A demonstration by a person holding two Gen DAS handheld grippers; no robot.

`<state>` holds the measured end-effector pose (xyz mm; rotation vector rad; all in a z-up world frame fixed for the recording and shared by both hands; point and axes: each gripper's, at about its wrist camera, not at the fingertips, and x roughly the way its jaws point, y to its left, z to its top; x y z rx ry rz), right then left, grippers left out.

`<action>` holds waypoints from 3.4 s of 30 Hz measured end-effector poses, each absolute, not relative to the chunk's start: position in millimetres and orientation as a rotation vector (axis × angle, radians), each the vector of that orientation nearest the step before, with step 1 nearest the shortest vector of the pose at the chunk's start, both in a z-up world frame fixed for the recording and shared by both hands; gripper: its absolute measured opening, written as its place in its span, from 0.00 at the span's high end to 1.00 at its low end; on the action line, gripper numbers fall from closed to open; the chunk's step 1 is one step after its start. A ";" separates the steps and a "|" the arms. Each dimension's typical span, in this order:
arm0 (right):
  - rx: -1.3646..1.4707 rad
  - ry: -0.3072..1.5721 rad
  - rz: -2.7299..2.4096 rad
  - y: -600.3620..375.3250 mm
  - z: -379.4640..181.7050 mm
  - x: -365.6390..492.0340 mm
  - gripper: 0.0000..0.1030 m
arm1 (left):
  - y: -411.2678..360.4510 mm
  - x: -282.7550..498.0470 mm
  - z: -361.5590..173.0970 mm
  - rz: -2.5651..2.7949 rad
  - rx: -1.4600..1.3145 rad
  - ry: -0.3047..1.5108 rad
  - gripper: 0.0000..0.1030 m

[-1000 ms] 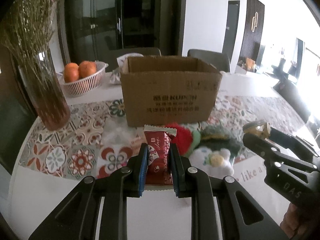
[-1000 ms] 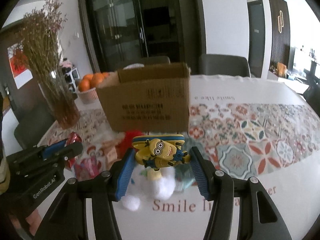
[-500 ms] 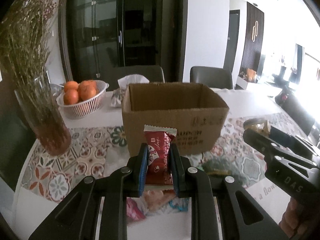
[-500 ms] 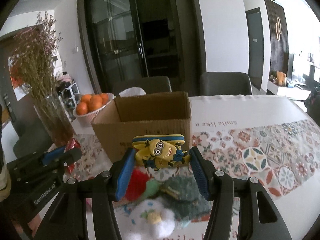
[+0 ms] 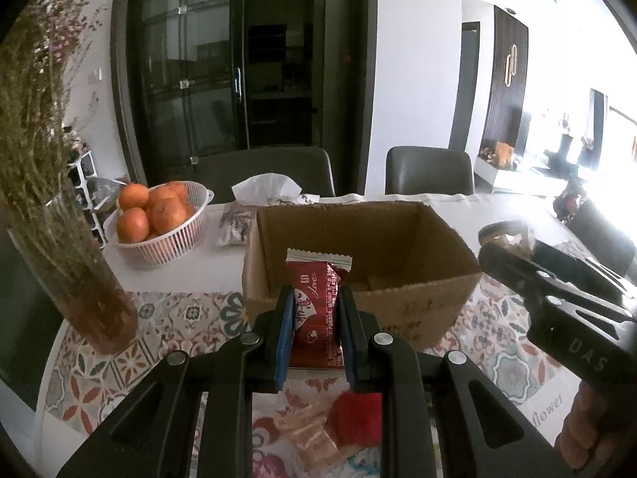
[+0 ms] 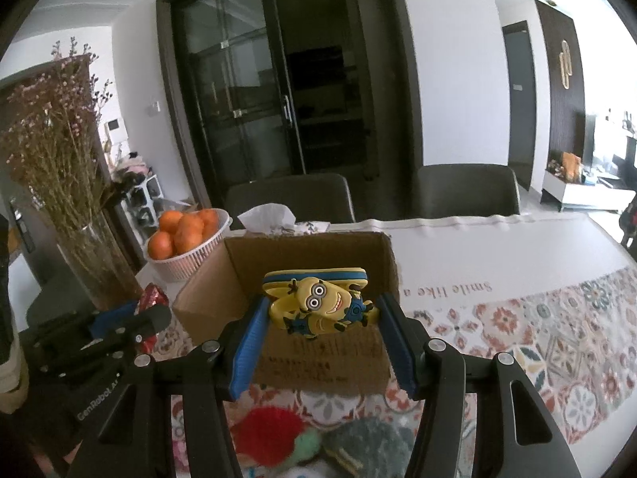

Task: Organize soft objects
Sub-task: 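Lift and carry the candy bar and Minion toy over the cardboard box with both grippers, then open both grippers to drop the candy bar and Minion toy into the box, then move the left gripper to the red snack bag while the right gripper approaches the white plush bunny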

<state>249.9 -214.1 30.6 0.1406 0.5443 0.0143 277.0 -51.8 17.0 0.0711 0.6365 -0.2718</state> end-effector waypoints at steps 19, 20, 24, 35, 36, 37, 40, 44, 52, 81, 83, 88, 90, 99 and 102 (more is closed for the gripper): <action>0.133 0.691 0.058 -224.8 37.7 338.7 0.45 | -72.6 362.5 21.5 -0.296 0.141 0.742 0.78; 0.142 0.705 0.063 -226.3 35.5 343.0 0.44 | -74.0 367.0 20.2 -0.296 0.144 0.754 0.77; 0.192 0.757 0.083 -231.4 28.8 354.9 0.34 | -76.2 375.7 18.4 -0.302 0.133 0.775 0.53; 0.185 0.755 0.016 -231.3 33.1 338.7 0.28 | -63.8 355.3 26.3 -0.223 0.145 0.765 0.40; 0.176 0.752 0.013 -229.7 34.6 335.4 0.28 | -61.3 352.7 26.8 -0.222 0.143 0.769 0.39; 0.169 0.748 0.012 -227.9 36.1 331.6 0.28 | -59.0 348.8 27.4 -0.220 0.141 0.773 0.39; 0.146 0.735 0.017 -220.1 41.4 318.3 0.28 | -52.7 336.4 29.4 -0.199 0.144 0.781 0.38; 0.109 0.711 0.029 -205.3 48.9 299.7 0.28 | -40.5 316.9 34.6 -0.180 0.144 0.779 0.36; 0.085 0.755 0.099 -180.1 46.4 277.5 0.28 | -17.6 285.3 36.3 -0.128 0.139 0.784 0.32; 0.003 0.983 0.225 -139.8 -22.0 252.9 0.28 | 18.3 235.6 -39.9 -0.071 0.078 1.053 0.32; 0.019 0.977 0.209 -142.9 -21.8 247.7 0.28 | 17.6 234.6 -41.2 -0.088 0.088 1.054 0.32; 0.078 0.921 0.128 -149.1 -17.4 226.5 0.28 | 13.6 225.5 -41.2 -0.159 0.145 1.022 0.32; 0.094 0.893 0.097 -148.6 -14.0 215.4 0.28 | 13.4 220.8 -41.6 -0.188 0.168 1.009 0.32; 0.149 0.781 -0.066 -133.9 -9.1 160.3 0.28 | 24.4 190.3 -42.1 -0.316 0.296 0.904 0.32; 0.181 0.758 -0.129 -125.5 -16.1 139.2 0.28 | 31.3 179.1 -44.4 -0.363 0.347 0.847 0.32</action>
